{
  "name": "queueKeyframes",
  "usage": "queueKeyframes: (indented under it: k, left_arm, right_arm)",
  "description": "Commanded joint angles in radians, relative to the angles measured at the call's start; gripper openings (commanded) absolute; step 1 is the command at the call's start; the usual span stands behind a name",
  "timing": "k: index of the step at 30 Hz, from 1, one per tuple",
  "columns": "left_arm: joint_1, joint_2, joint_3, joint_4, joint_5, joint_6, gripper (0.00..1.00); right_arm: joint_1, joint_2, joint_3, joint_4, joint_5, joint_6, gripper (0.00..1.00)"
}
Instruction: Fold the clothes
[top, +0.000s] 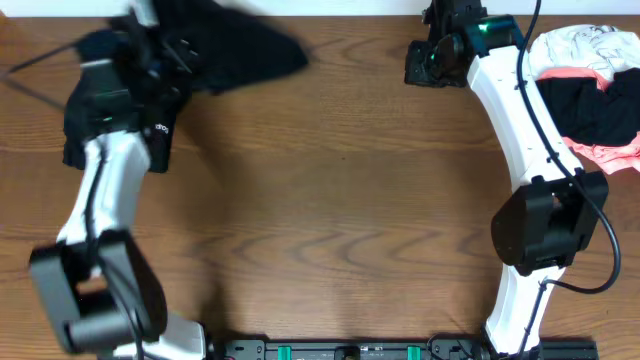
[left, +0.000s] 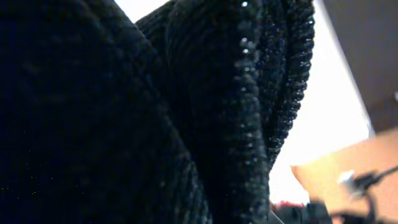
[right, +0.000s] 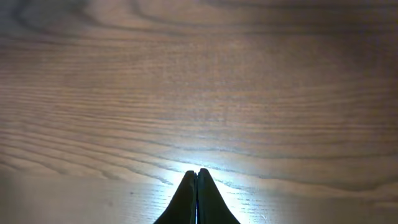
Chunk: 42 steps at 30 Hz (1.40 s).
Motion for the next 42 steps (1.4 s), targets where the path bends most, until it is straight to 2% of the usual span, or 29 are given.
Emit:
queueKeyframes:
  k: [1,7,11,12,15,17,21,25,28,33,37,39,40,42]
  left_arm:
    - [0.06,-0.099,0.022,0.037,-0.117,-0.012,0.06]
    - [0.159,-0.087,0.022,0.064,-0.227,0.063,0.06]
    - [0.177,-0.035,0.022,0.169,-0.36,0.076,0.06]
    - [0.177,-0.022,0.022,0.192,-0.399,0.068,0.06]
    - [0.177,0.037,0.022,0.269,-0.539,-0.057,0.06]
    - [0.177,0.085,0.022,0.325,-0.561,-0.122,0.06]
    - [0.177,0.192,0.022,0.438,-0.5,-0.137,0.06]
    - [0.182,0.266,0.022,0.439,-0.349,-0.137,0.06]
    - [0.188,0.293,0.022,0.399,-0.274,-0.137,0.06]
    - [0.214,0.295,0.021,0.26,-0.273,-0.137,0.06]
    - [0.24,0.295,0.021,0.222,-0.205,-0.137,0.07]
    - [0.254,0.294,0.021,0.221,-0.167,-0.138,0.65]
    - [0.261,0.293,0.021,0.213,-0.153,-0.146,0.98]
    - [0.28,0.277,0.021,0.146,-0.151,-0.198,0.98]
  right_arm:
    - [0.004,-0.002,0.007,-0.012,0.016,-0.019,0.01]
    - [0.013,-0.002,0.007,-0.023,0.016,-0.019,0.01]
    - [0.024,-0.002,0.007,-0.023,0.016,-0.018,0.01]
    - [0.026,-0.002,0.007,-0.023,0.016,-0.018,0.01]
    - [0.038,-0.002,0.007,-0.024,0.016,-0.018,0.01]
    - [0.043,-0.002,0.007,-0.024,0.016,-0.018,0.01]
    - [0.053,-0.002,0.007,-0.023,0.017,-0.018,0.01]
    - [0.055,-0.002,0.007,-0.023,0.017,-0.018,0.01]
    - [0.055,-0.002,0.007,-0.023,0.018,-0.014,0.01]
    - [0.056,-0.002,0.007,-0.023,0.017,-0.014,0.01]
    - [0.056,-0.002,0.007,-0.021,0.017,-0.014,0.01]
    - [0.056,-0.002,0.007,-0.021,0.017,-0.014,0.01]
    - [0.057,-0.002,0.007,-0.021,0.017,-0.014,0.01]
    - [0.057,-0.002,0.007,-0.023,0.017,-0.014,0.01]
